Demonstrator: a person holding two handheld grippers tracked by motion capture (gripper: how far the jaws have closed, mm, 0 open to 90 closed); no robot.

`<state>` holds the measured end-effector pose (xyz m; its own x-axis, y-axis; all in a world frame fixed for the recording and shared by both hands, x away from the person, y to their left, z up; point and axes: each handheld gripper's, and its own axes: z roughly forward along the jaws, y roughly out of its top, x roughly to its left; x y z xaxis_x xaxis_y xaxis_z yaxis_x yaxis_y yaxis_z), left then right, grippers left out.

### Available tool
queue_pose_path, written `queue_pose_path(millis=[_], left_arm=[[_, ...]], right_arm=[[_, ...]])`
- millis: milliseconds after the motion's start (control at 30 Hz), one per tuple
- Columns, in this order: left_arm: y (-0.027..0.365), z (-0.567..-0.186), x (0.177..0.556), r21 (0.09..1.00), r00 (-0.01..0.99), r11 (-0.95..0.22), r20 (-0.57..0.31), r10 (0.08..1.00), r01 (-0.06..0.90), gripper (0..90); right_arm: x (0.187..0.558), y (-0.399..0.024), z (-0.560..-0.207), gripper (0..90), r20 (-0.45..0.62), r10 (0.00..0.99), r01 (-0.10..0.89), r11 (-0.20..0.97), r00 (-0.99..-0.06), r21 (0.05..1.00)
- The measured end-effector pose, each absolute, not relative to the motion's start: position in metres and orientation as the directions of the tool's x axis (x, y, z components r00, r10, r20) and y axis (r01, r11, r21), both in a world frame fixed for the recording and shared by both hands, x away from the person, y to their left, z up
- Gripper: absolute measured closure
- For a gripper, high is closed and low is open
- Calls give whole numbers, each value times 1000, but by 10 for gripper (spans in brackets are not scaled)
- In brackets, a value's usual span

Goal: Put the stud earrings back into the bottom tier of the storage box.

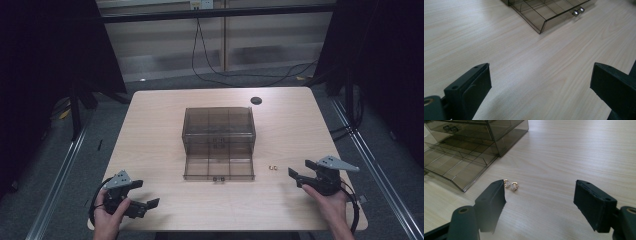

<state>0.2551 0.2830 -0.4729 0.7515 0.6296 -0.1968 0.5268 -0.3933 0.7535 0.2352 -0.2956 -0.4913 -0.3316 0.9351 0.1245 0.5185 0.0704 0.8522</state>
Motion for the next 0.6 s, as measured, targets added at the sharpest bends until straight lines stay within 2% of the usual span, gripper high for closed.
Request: queue_pose_path(millis=[467,500,567,600], left_arm=[[284,-475,258,749,736,-379,-208,644,543,32],[283,-475,258,749,737,-381,-207,643,543,32],[282,-475,258,748,739,-383,-207,641,542,32],[282,-475,258,749,741,-385,-206,639,540,32]], right_arm=[[237,-295,-493,240,139,918,542,93,-372,835],[236,-294,-492,279,134,923,563,101,-361,820],[237,-295,-492,285,138,921,568,103,-365,816],[237,-295,-492,321,143,916,578,110,-374,808]])
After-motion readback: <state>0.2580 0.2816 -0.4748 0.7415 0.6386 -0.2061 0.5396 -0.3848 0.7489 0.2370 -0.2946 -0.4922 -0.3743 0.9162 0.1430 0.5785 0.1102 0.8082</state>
